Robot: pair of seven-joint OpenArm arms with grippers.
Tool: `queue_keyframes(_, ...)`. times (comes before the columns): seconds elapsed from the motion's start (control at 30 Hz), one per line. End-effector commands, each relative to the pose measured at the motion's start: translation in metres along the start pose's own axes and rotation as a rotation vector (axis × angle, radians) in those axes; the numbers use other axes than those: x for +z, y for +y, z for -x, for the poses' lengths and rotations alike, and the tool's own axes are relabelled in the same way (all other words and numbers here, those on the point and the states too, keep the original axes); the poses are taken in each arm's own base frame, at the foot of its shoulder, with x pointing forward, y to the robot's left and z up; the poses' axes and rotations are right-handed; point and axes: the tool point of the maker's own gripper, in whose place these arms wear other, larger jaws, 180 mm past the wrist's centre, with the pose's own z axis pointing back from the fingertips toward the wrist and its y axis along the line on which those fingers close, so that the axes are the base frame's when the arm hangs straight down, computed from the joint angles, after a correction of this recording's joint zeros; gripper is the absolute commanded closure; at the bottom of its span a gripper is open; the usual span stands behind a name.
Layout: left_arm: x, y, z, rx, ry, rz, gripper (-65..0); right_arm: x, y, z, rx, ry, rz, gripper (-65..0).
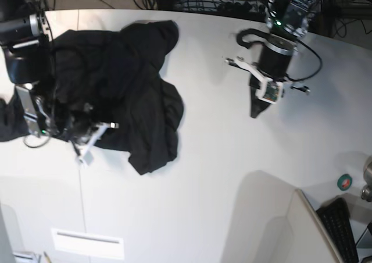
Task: Layout the t-shirt on the table in an organized manner, then fold the t-shirt properly
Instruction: 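Lift the black shirt with both grippers and swing it across the table, then release the shirt and raise both grippers above it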
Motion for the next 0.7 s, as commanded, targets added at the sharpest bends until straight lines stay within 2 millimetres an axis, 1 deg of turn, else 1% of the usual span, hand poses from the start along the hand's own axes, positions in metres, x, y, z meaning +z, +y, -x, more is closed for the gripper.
queue_keyframes(0.0,0.000,0.014,-0.009,-0.011,-0.038,-0.033,0.0,-0.007,0.021,-0.011,0.028,-0.004,-0.044,0.0)
queue_keyframes(0.13,0.004,0.066,0.010,-0.011,0.009,-0.180,0.0,-0.033,0.077,-0.023,0.095,-0.035,-0.116,0.0)
queue_keyframes(0.17,0.006,0.081,0.016,-0.007,0.025,-0.224,0.0,-0.038,0.086,-0.031,0.091,-0.051,-0.105,0.0)
queue_keyframes(0.23,0.013,0.106,0.031,0.006,0.061,-0.303,0.0,-0.044,0.096,-0.040,0.083,-0.074,-0.072,0.0)
queue_keyframes(0.33,0.029,0.141,0.054,0.030,0.119,-0.420,0.0,-0.048,0.122,-0.062,0.154,-0.115,-0.081,0.0)
queue_keyframes(0.43,0.049,0.171,0.074,0.053,0.164,-0.526,0.0,-0.045,0.145,-0.078,0.264,-0.124,-0.093,0.0)
queue_keyframes(0.5,0.062,0.187,0.082,0.068,0.183,-0.586,0.0,-0.038,0.167,-0.085,0.339,-0.154,-0.126,0.0)
queue_keyframes(0.57,0.073,0.199,0.091,0.085,0.202,-0.637,0.0,-0.021,0.164,-0.080,0.371,-0.170,-0.099,0.0)
queue_keyframes(0.6,0.077,0.201,0.094,0.092,0.207,-0.651,0.0,-0.014,0.165,-0.078,0.367,-0.186,-0.083,0.0)
queue_keyframes(0.63,0.079,0.201,0.097,0.104,0.213,-0.646,-1.3,-0.008,0.166,-0.069,0.346,-0.197,-0.056,0.0)
queue_keyframes(0.67,0.077,0.199,0.098,0.131,0.208,-0.627,-4.9,-0.003,0.167,-0.059,0.336,-0.209,-0.031,0.0)
